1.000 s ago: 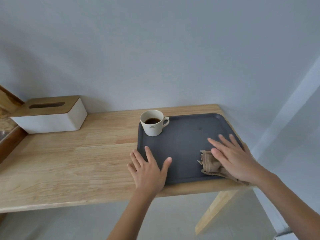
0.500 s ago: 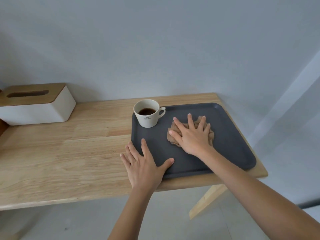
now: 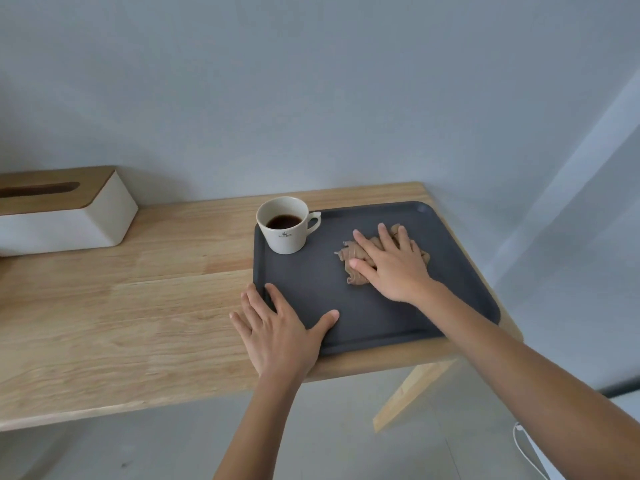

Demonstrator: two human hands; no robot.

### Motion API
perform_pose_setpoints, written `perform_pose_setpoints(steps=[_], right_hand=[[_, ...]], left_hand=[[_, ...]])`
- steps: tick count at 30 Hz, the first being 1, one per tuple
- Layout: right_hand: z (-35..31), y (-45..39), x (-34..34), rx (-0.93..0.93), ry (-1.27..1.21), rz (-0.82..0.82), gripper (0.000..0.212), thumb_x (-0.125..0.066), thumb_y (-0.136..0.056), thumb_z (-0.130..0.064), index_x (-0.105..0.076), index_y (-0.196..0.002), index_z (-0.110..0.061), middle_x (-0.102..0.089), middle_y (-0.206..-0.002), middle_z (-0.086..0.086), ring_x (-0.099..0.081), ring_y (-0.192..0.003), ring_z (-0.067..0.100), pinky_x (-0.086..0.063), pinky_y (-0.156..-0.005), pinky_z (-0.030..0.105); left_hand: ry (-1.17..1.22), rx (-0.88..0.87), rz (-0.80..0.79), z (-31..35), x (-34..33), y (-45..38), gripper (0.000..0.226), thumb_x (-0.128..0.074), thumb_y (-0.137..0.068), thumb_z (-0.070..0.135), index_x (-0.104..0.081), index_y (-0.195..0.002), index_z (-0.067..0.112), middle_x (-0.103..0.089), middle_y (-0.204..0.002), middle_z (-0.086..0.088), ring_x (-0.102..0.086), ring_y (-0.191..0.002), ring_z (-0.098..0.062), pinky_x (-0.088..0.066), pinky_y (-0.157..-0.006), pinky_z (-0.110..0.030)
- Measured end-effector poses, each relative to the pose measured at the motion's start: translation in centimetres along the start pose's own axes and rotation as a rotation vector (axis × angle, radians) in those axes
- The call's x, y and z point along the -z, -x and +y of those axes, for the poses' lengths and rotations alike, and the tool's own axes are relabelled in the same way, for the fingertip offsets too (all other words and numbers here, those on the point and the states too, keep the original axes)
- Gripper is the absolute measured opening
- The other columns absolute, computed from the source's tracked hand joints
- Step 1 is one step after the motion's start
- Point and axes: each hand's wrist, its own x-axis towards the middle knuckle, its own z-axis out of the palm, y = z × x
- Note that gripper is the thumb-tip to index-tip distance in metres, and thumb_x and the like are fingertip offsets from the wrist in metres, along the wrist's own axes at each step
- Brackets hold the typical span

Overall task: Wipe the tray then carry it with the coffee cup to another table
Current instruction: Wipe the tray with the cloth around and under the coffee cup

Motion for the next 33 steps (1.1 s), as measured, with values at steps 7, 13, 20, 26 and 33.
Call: perform_pose_setpoints(steps=[7, 13, 20, 26, 33], right_hand=[[3.3, 7.5, -0.2, 0.058, 0.007, -0.007, 0.067, -0.008, -0.083, -0.072, 0.002, -0.146, -0.051, 0.004, -0.163, 0.002, 0.013, -0.148, 0.032, -0.003, -0.119, 0.052], [4.6, 0.2, 0.4, -0.076, -0.004, 0.056, 0.069, -0.010, -0.085, -0.074, -0.005, -0.149, -0.046, 0.001, -0.163, 0.010, 0.009, -0.148, 0.035, -0.001, -0.118, 0.056], [6.0, -7.0, 1.3, -0.067, 0.003, 0.080, 0.069, -0.016, -0.088, -0.071, -0.014, -0.150, -0.041, -0.014, -0.161, 0.013, -0.005, -0.147, 0.040, -0.008, -0.118, 0.056], [5.8, -2.3, 0.3, -0.122, -0.043, 0.105, 0.070, -0.016, -0.089, -0.069, -0.010, -0.151, -0.038, -0.011, -0.161, 0.016, -0.002, -0.147, 0.040, -0.009, -0.118, 0.055], [2.9, 5.3, -1.1, -0.056, -0.061, 0.046, 0.072, -0.012, -0.084, -0.072, -0.004, -0.150, -0.043, -0.002, -0.162, 0.013, 0.010, -0.147, 0.038, -0.003, -0.117, 0.054]], left_hand=[[0.005, -0.019, 0.023, -0.1, 0.0, -0.2, 0.121, -0.029, -0.066, 0.090, -0.013, -0.150, 0.005, -0.005, -0.157, -0.024, -0.003, -0.147, -0.037, -0.004, -0.118, -0.053], [0.007, -0.046, 0.018, -0.2, 0.2, -0.2, 0.121, -0.031, -0.065, 0.090, -0.013, -0.149, 0.005, -0.004, -0.156, -0.025, -0.003, -0.147, -0.037, -0.006, -0.119, -0.051], [0.022, -0.042, 0.034, -0.3, -0.1, -0.3, 0.120, -0.033, -0.067, 0.089, -0.013, -0.149, 0.004, -0.002, -0.157, -0.024, -0.001, -0.148, -0.035, -0.006, -0.119, -0.050], [0.022, -0.039, 0.063, -0.2, -0.5, -0.2, 0.121, -0.031, -0.064, 0.090, -0.015, -0.149, 0.006, -0.005, -0.157, -0.021, -0.007, -0.147, -0.033, -0.012, -0.119, -0.046], [0.036, -0.021, 0.054, -0.1, -0.5, -0.2, 0.121, -0.029, -0.064, 0.090, -0.014, -0.150, 0.007, -0.005, -0.158, -0.021, -0.007, -0.147, -0.034, -0.015, -0.118, -0.044]])
